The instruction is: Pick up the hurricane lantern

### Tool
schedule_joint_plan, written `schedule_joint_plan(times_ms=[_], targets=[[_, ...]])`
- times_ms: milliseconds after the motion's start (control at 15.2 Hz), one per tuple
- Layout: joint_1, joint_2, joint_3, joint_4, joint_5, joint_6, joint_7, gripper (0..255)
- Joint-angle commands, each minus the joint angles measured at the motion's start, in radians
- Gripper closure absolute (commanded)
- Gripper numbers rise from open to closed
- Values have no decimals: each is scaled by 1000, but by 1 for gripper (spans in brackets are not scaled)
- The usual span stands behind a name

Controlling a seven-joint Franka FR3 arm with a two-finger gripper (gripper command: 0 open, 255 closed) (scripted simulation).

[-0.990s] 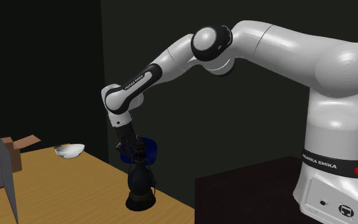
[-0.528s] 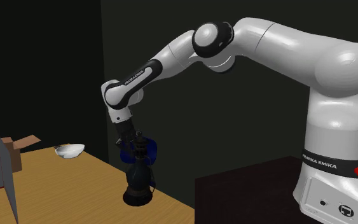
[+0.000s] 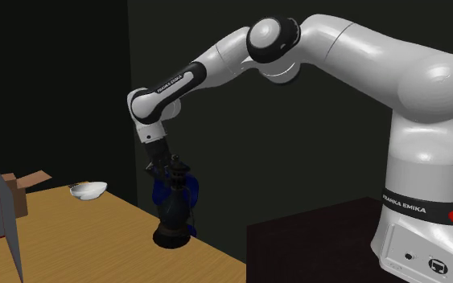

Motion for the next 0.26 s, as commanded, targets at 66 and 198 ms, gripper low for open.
schedule_joint_plan(times_ms=[66, 198], targets=[[-4, -31, 5, -12, 5, -17, -2, 255], [-4, -32, 5, -12, 5, -18, -2, 255]])
